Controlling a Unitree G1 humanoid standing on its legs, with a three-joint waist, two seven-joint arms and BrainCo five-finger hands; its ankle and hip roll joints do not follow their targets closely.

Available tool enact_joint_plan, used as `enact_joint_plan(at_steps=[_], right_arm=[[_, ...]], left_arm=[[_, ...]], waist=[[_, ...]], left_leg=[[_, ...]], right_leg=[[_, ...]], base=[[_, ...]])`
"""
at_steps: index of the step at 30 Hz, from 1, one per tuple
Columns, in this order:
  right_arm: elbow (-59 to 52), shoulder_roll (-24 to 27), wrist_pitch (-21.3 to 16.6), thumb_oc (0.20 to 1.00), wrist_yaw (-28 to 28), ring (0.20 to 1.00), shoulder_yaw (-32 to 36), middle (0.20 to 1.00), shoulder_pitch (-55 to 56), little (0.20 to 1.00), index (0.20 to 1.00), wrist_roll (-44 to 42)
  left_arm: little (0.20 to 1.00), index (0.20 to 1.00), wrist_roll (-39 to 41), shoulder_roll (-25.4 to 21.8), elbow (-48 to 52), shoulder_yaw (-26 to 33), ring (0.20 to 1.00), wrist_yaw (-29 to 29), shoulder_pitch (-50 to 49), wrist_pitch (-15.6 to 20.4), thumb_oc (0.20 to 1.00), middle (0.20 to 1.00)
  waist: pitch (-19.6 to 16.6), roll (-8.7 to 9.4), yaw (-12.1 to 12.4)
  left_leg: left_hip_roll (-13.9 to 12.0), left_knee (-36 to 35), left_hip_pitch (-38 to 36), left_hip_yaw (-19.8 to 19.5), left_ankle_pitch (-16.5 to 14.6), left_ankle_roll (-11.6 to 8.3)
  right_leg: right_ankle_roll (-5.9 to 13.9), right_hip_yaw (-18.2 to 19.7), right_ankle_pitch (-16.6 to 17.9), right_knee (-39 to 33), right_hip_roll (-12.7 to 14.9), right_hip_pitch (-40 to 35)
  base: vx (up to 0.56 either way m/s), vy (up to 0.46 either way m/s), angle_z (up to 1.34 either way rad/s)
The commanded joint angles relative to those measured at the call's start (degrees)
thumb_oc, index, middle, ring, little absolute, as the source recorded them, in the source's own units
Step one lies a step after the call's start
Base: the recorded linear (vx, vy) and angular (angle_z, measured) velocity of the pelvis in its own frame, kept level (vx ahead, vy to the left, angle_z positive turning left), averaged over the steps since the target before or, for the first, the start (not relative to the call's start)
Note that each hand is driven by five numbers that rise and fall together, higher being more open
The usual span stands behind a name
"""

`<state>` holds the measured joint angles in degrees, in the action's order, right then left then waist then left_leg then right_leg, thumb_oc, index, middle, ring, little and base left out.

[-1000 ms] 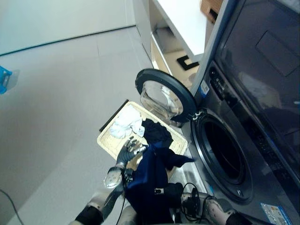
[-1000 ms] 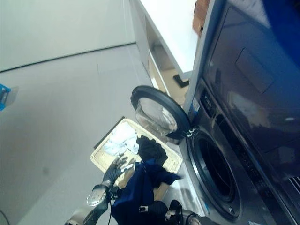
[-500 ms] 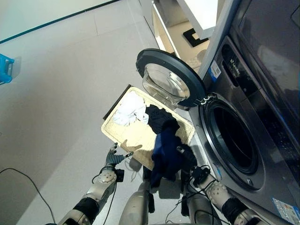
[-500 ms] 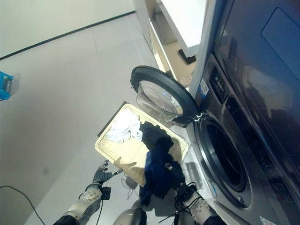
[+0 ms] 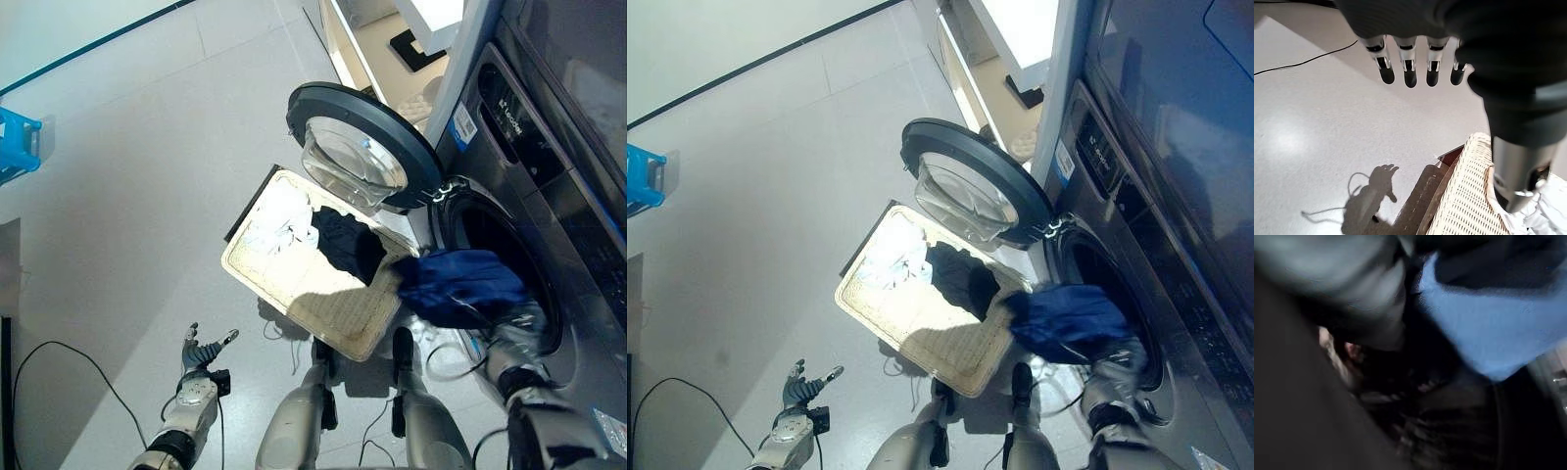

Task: Put the clothes into the washing machine.

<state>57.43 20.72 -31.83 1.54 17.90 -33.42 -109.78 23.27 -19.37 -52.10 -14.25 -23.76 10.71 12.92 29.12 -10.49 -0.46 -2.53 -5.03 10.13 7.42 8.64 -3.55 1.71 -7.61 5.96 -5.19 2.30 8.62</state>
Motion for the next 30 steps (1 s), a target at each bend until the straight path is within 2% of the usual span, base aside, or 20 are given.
enact_joint_plan(at_steps=[1,2,4,5,6,7,10,11,13,15,16,17,18,20,21,24,27,30], right_arm=[[-13.3,10.3,-33.6,0.200,-8.4,0.200,8.2,0.200,2.3,0.200,0.200,-3.2],[-16.0,12.4,-40.4,0.200,-12.2,0.200,9.4,0.200,2.9,0.200,0.200,-3.2],[-19.4,13.9,-45.9,0.200,-13.6,0.200,10.9,0.200,3.5,0.200,0.200,-3.2],[-22.8,15.4,-49.5,0.325,-17.9,0.325,11.4,0.325,4.1,0.325,0.325,-3.2],[-23.0,15.7,-49.1,0.470,-18.3,0.470,11.5,0.470,4.2,0.470,0.470,-3.2],[-23.1,16.4,-47.4,1.000,-20.1,1.000,11.7,1.000,4.2,1.000,1.000,-3.2],[-23.1,16.9,-45.2,1.000,-22.4,1.000,11.0,1.000,3.8,1.000,1.000,-3.2],[-22.6,16.3,-39.4,1.000,-23.9,1.000,10.1,1.000,3.2,1.000,1.000,-3.2],[-22.9,14.1,-31.8,1.000,-25.6,1.000,8.0,1.000,0.6,1.000,1.000,-3.2],[-19.9,13.6,-28.7,1.000,-26.0,1.000,6.1,1.000,-1.1,1.000,1.000,-3.2],[-16.8,13.6,-24.1,1.000,-24.5,1.000,4.5,1.000,-1.9,1.000,1.000,-3.2],[-14.5,13.6,-22.4,1.000,-23.6,1.000,3.2,1.000,-2.1,1.000,1.000,-3.2],[-12.2,13.8,-20.3,1.000,-23.9,1.000,1.9,1.000,-2.8,1.000,1.000,-0.7],[-9.4,13.7,-18.4,1.000,-30.7,1.000,-0.9,1.000,-3.8,1.000,1.000,15.5],[-9.4,13.8,-18.3,1.000,-32.7,1.000,-1.2,1.000,-4.0,1.000,1.000,18.6],[-7.5,13.7,-15.6,1.000,-40.4,1.000,-4.9,1.000,-5.2,1.000,1.000,36.3],[-3.8,14.6,-11.2,1.000,-38.9,1.000,-6.3,1.000,-4.5,1.000,1.000,43.1],[-1.5,15.3,-7.8,1.000,-35.2,1.000,-7.4,1.000,-3.0,1.000,1.000,45.3]], left_arm=[[1.000,1.000,-0.1,-2.9,2.5,-0.3,1.000,0.4,0.9,0.9,1.000,1.000],[1.000,1.000,0.2,-4.8,4.9,-0.5,1.000,0.2,1.0,-1.1,1.000,1.000],[1.000,1.000,0.2,-6.6,7.9,-1.2,1.000,-0.3,1.0,-3.5,1.000,1.000],[1.000,1.000,0.7,-8.3,10.7,-1.6,1.000,-0.2,0.9,-6.1,1.000,1.000],[1.000,1.000,0.8,-8.5,10.9,-1.7,1.000,-0.2,0.9,-6.3,1.000,1.000],[1.000,1.000,1.0,-8.9,11.3,-1.9,1.000,0.1,1.1,-6.8,1.000,1.000],[1.000,1.000,1.2,-8.8,11.7,-2.8,1.000,-0.2,1.3,-7.4,1.000,1.000],[1.000,1.000,1.0,-8.0,11.2,-3.6,1.000,0.3,1.6,-7.5,1.000,1.000],[1.000,1.000,-0.2,-6.4,10.5,-5.3,1.000,0.4,1.8,-6.9,1.000,1.000],[1.000,1.000,-0.7,-5.7,10.0,-6.3,1.000,0.4,2.0,-6.6,1.000,1.000],[1.000,1.000,-1.1,-5.6,10.1,-7.0,1.000,0.6,2.2,-6.6,1.000,1.000],[1.000,1.000,-1.2,-5.5,10.2,-7.5,1.000,0.4,2.3,-6.7,1.000,1.000],[1.000,1.000,-1.2,-5.4,10.3,-7.9,1.000,0.1,2.4,-6.8,1.000,1.000],[1.000,1.000,-1.2,-4.8,10.7,-8.7,1.000,-0.7,2.4,-6.7,1.000,1.000],[1.000,1.000,-1.2,-4.7,10.7,-8.7,1.000,-0.9,2.5,-6.6,1.000,1.000],[1.000,1.000,-1.1,-4.3,10.8,-9.4,1.000,-1.2,3.5,-6.3,1.000,1.000],[1.000,1.000,-1.2,-4.9,11.3,-9.9,1.000,-2.4,3.9,-5.1,1.000,1.000],[1.000,1.000,-2.9,-6.1,12.9,-9.2,1.000,-10.2,3.9,-1.2,1.000,1.000]], waist=[[0.7,2.82,-2.0],[0.7,3.33,-2.0],[0.7,3.79,-2.1],[0.7,4.17,-2.2],[0.7,4.25,-2.3],[0.7,4.37,-2.3],[0.7,4.50,-2.2],[0.7,4.37,-2.0],[0.7,3.83,-1.1],[0.7,3.49,-0.5],[0.7,3.36,-0.1],[0.7,3.32,0.2],[0.7,3.21,0.4],[0.7,2.96,0.8],[0.7,2.96,0.9],[0.7,2.71,1.3],[0.7,2.82,1.6],[0.7,3.31,1.9]], left_leg=[[4.5,3.4,1.2,1.7,-5.9,-0.43],[4.5,3.4,2.1,1.4,-5.8,-0.32],[4.5,3.6,3.5,0.9,-5.5,-0.14],[4.5,3.8,4.8,0.5,-5.3,0.04],[4.5,3.9,5.2,0.4,-5.2,0.04],[4.6,4.1,5.9,0.2,-5.1,0.05],[4.8,4.3,7.1,0.0,-4.8,0.14],[4.8,4.4,8.0,-0.2,-4.6,0.12],[5.2,4.6,9.1,-0.6,-4.3,0.33],[5.3,4.6,9.8,-0.9,-4.0,0.31],[5.4,4.8,10.2,-1.0,-3.9,0.26],[5.4,4.9,10.5,-1.1,-3.8,0.23],[5.5,5.0,10.8,-1.2,-3.7,0.24],[5.6,4.9,11.2,-1.7,-3.9,0.32],[5.7,5.0,11.7,-1.7,-3.6,0.38],[5.9,4.7,13.3,-1.9,-3.0,0.45],[6.0,4.7,14.5,-2.1,-2.6,0.39],[6.0,4.6,15.9,-2.4,-2.3,0.42]], right_leg=[[3.00,0.0,-2.0,5.6,0.3,6.1],[3.12,0.1,-1.7,5.8,0.1,7.1],[3.35,0.4,-1.2,6.1,-0.1,8.5],[3.49,0.7,-0.9,6.4,-0.2,9.9],[3.50,0.8,-0.8,6.5,-0.2,10.3],[3.51,0.8,-0.7,6.7,-0.2,11.0],[3.50,0.7,-0.4,6.5,-0.2,11.9],[3.45,0.3,-0.2,6.5,-0.1,12.6],[3.25,-0.3,0.0,6.4,0.2,13.4],[3.14,-0.8,0.3,6.2,0.4,13.8],[3.06,-1.2,0.5,6.2,0.6,14.0],[3.01,-1.4,0.6,6.2,0.7,14.2],[2.97,-1.6,0.7,6.2,0.7,14.4],[2.99,-1.9,0.4,6.3,0.8,14.7],[2.91,-2.0,0.8,6.3,0.8,15.2],[3.07,-2.3,1.2,6.4,1.1,16.9],[3.34,-2.5,1.7,6.5,1.1,18.3],[3.55,-2.5,2.1,6.5,1.0,19.8]], base=[[-0.02,-0.164,0.00],[0.00,-0.154,-0.04],[0.00,-0.176,-0.02],[0.01,-0.141,0.03],[0.00,-0.109,-0.01],[-0.01,-0.056,-0.09],[-0.01,-0.054,-0.03],[-0.01,-0.053,0.01],[0.00,-0.065,0.04],[0.00,-0.056,0.07],[0.00,-0.061,0.07],[0.01,-0.048,0.10],[0.01,-0.034,0.13],[0.02,-0.023,0.12],[0.00,0.000,0.00],[-0.01,-0.006,-0.03],[0.00,-0.005,0.01],[0.00,-0.006,0.01]])
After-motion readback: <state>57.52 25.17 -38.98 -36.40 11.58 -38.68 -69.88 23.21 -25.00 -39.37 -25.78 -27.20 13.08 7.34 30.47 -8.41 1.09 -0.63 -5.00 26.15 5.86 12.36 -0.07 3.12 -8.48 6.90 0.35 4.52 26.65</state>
